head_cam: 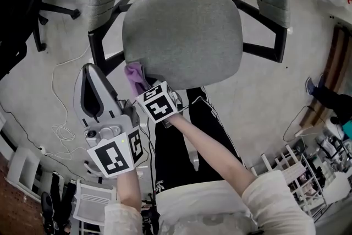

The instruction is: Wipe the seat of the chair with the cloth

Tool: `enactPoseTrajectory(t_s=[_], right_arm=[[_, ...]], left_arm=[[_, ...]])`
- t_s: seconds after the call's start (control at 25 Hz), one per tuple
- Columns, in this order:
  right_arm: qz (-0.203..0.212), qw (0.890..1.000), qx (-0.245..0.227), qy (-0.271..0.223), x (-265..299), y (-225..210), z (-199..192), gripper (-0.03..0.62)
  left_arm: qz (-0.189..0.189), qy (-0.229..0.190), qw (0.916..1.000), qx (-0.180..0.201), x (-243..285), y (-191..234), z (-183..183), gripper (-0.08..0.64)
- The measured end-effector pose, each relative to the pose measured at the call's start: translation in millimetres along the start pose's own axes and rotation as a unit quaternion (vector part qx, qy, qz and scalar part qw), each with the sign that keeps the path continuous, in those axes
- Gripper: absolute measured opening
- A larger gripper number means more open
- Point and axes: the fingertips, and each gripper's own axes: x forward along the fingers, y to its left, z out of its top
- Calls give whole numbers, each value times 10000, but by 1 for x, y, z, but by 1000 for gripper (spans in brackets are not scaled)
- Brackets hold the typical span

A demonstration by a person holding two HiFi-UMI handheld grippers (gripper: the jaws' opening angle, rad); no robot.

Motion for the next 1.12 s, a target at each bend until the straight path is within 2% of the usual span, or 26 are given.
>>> enactPoseTrajectory(t_s=[0.36, 0.52, 0.76, 1.12], right_arm=[[-527, 9982, 272, -49, -41, -54, -20, 92], [-878, 9951, 442, -84, -71, -98, -38, 92], [-1504, 9848, 848, -176, -123, -169, -62, 92], [-2296, 9715, 576, -111, -173, -237, -85, 92]], left_arm=[[-167, -26, 9998, 93, 8, -11, 10, 12], [-304, 27, 9994, 148, 10, -21, 8, 12], [-528, 68, 9984, 188, 18, -44, 8, 13], [-841, 71, 9959, 339, 30, -82, 14, 12]])
